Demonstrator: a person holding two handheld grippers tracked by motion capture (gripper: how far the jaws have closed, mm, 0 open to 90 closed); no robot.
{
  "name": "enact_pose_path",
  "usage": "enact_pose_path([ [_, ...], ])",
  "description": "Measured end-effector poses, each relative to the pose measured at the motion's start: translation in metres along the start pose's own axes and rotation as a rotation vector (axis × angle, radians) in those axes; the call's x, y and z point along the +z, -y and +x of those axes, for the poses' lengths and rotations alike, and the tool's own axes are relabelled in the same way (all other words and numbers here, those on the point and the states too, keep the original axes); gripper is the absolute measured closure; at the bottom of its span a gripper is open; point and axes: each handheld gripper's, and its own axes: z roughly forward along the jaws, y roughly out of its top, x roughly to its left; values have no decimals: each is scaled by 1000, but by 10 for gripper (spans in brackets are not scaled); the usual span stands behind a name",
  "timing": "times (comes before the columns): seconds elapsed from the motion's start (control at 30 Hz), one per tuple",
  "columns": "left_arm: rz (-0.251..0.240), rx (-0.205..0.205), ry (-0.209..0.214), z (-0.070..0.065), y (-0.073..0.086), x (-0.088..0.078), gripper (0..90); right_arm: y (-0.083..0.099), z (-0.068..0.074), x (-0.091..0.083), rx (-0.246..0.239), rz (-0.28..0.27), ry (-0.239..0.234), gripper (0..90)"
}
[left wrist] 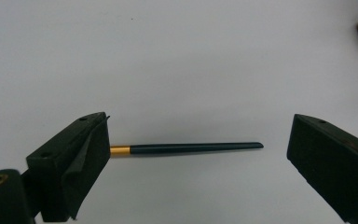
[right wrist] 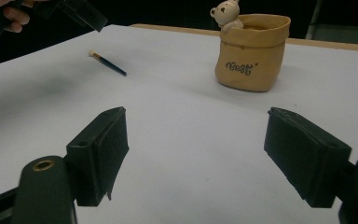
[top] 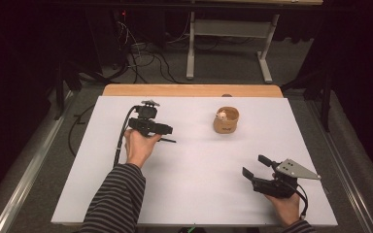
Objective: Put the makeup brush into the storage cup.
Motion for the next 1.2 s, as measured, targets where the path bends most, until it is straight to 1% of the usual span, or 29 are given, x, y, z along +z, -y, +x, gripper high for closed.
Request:
enact_pose_path([
  [0.07, 20, 24, -28, -2, 1, 2, 48, 0, 0, 0, -1, 0, -1, 232],
  [0.13, 27, 28, -32, -2, 1, 4, 43, 0, 0, 0, -2, 1, -1, 233],
  [0.2, 39, 13, -42, -3, 1, 6, 32, 0, 1, 0, -4, 1, -5, 233],
  [0.3, 43, 3, -41, -3, 0, 7, 31, 0, 1, 1, -5, 3, -2, 232],
  [0.33, 56, -9, -36, -3, 0, 10, 30, 0, 1, 1, -8, 4, -6, 232],
  [0.37, 56, -9, -36, -3, 0, 10, 29, 0, 1, 1, -8, 4, -6, 232],
  [0.4, 67, -23, -35, -3, 0, 12, 28, 0, 1, 1, -5, 4, -7, 232],
  [0.63, 90, -42, -33, -4, 0, 15, 27, 0, 2, 1, -9, 4, -5, 232],
  [0.8, 103, -69, -35, -2, 0, 18, 27, 0, 2, 1, -11, 3, -8, 232],
  [0.97, 116, -102, -21, -3, -1, 22, 21, 0, 1, 0, -5, 0, -9, 232],
  [1.03, 120, -104, -18, -3, -1, 22, 20, 0, 1, 0, 1, -6, -8, 231],
  [1.2, 143, -113, -21, -2, -1, 26, 18, 0, 2, 0, -5, -5, -11, 231],
])
